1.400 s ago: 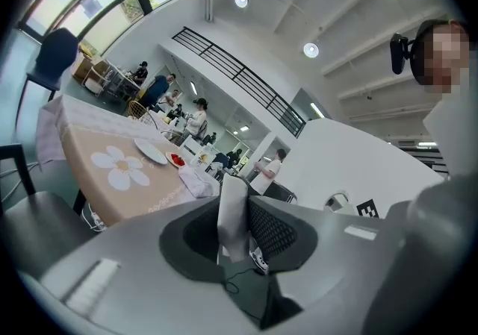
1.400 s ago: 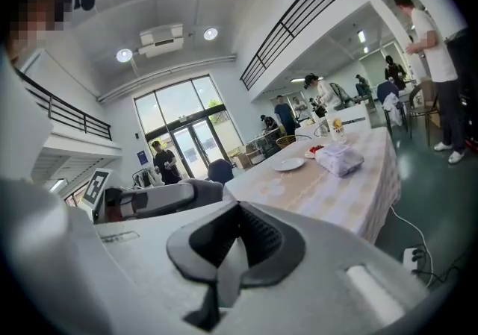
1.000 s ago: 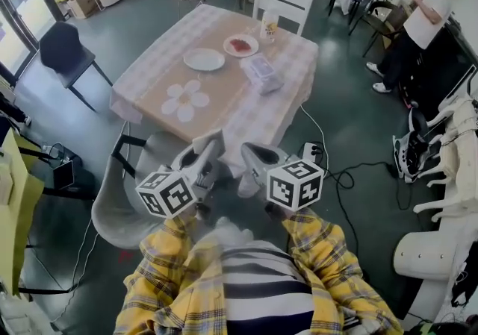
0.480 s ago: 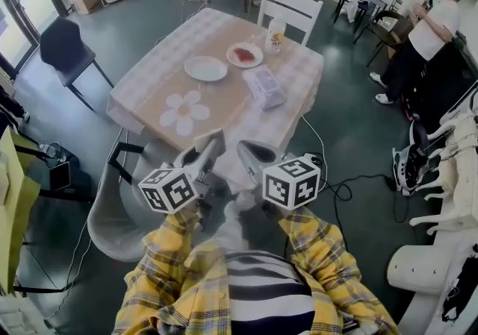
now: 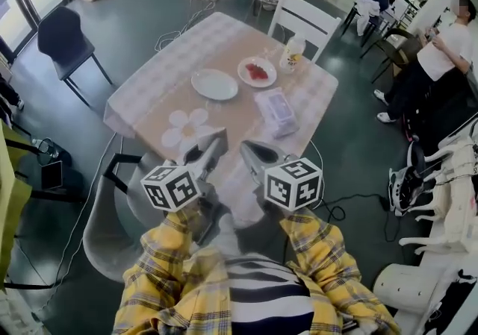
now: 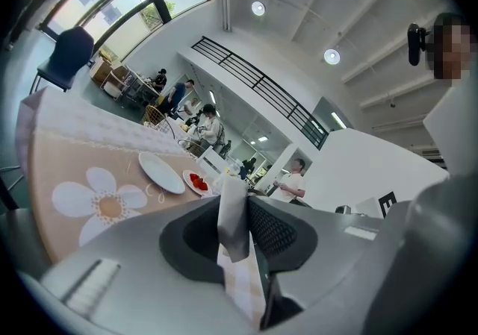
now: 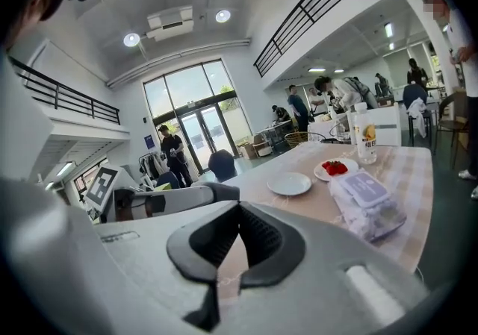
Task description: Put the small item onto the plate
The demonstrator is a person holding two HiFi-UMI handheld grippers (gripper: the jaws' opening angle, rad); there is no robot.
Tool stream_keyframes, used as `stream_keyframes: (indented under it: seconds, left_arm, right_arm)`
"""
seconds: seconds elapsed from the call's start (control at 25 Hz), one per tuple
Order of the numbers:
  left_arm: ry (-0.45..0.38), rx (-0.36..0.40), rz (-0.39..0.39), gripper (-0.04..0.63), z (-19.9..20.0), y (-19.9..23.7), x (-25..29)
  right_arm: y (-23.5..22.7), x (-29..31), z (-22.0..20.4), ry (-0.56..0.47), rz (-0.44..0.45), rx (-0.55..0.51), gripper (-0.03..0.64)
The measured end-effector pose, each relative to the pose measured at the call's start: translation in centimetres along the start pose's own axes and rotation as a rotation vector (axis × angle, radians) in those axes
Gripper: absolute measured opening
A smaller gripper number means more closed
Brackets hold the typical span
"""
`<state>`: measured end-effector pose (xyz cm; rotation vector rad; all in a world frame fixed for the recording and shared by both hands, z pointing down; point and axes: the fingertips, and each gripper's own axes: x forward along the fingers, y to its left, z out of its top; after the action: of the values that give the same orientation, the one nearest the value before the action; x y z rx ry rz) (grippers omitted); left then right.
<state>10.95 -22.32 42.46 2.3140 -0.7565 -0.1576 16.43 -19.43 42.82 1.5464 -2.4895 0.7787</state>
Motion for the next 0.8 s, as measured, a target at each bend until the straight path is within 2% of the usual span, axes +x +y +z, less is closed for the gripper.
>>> stream_keyframes:
  seconds: [0.36, 0.56, 0.8]
  left_arm:
    - [-0.014, -0.035, 0.026, 0.083, 2.4, 3.4, 2.6]
    - [-0.025, -0.044, 0.04, 0.083, 3.6, 5.3, 5.3]
    - [-0.054, -0.065, 0.105, 0.083, 4.1, 8.1, 8.1]
  right_arm:
    - [-3.1, 4.1, 3.2, 0.006, -0.032, -0.015, -0.002]
    - [-5.0, 6.4, 4.9, 0.01, -0.012, -0.015, -0.002]
    - [-6.7, 9.4, 5.4, 0.05, 0.032, -0.029, -0.002]
